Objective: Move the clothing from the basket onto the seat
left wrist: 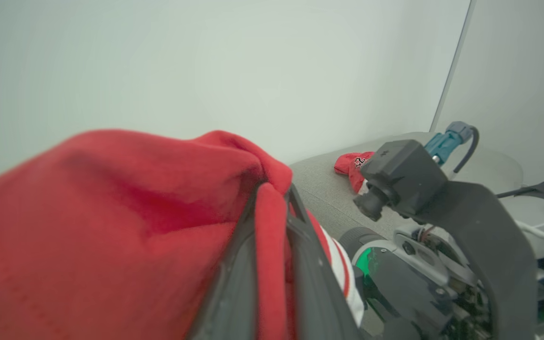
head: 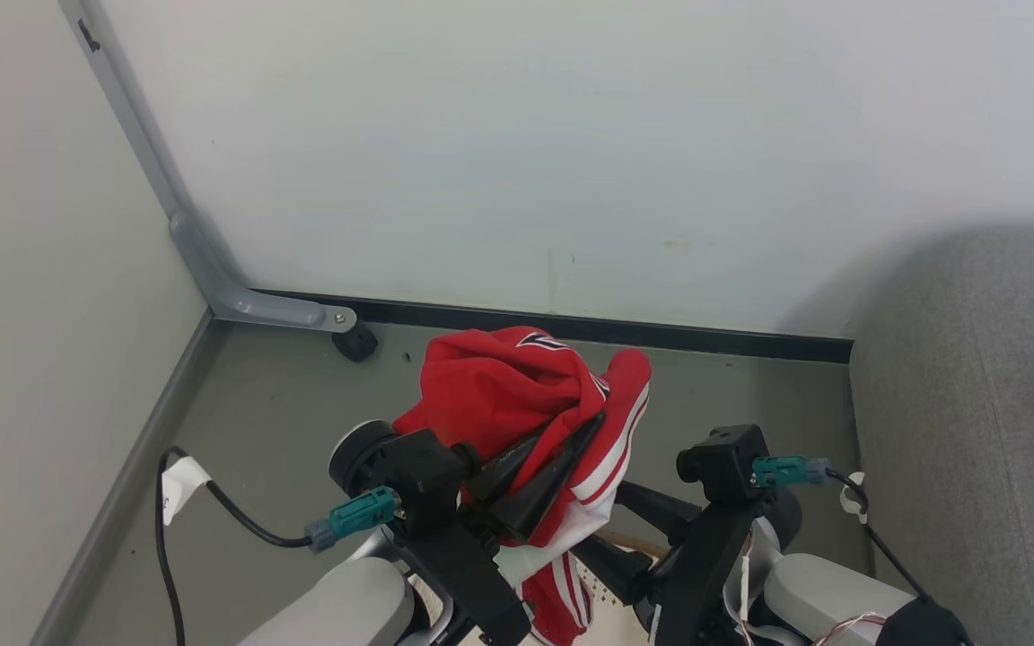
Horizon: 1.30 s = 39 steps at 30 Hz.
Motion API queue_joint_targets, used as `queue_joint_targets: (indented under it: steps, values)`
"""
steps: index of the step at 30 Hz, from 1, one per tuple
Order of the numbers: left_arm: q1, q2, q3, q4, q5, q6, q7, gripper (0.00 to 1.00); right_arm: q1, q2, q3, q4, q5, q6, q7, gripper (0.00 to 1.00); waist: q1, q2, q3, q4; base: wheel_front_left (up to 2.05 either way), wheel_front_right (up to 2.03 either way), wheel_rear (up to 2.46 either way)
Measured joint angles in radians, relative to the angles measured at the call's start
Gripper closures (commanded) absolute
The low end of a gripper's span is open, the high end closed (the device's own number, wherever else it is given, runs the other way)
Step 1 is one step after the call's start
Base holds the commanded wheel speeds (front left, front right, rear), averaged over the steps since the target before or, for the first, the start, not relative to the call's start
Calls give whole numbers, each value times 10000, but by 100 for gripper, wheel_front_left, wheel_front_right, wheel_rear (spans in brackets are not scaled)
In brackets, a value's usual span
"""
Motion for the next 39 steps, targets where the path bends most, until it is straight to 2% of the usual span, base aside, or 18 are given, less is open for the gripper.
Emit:
queue_joint_targets:
  steps: [8,9,10,11,23,29,39]
  values:
    - [-16,56,-8,0,0,0,2,100,-453,-12,644,65,497,0,-326,0,0,0,13,-2,0,0,0]
    - [-20,67,-8,0,-2,0,2,100,-468,-17,700,82,573,0,-397,25,0,0,13,-9,0,0,0]
    - [-24,79,-8,0,-2,0,2,100,-486,-33,754,104,660,0,-477,81,0,0,13,-18,0,0,0]
    - [-26,92,-6,0,-2,0,2,100,-514,-59,800,132,715,0,-550,100,0,0,13,-29,0,0,0]
    - [-11,316,134,73,-21,17,2,100,-609,-644,968,261,1035,0,-1461,100,0,0,-8,-376,0,0,0]
    - [103,487,314,174,-86,182,2,100,-525,-1026,940,111,1108,0,-1858,100,0,0,-45,-686,0,0,0]
    - [260,543,422,190,-105,311,0,100,-112,-1758,274,-219,1208,0,-2029,100,0,0,-88,-1131,0,0,0]
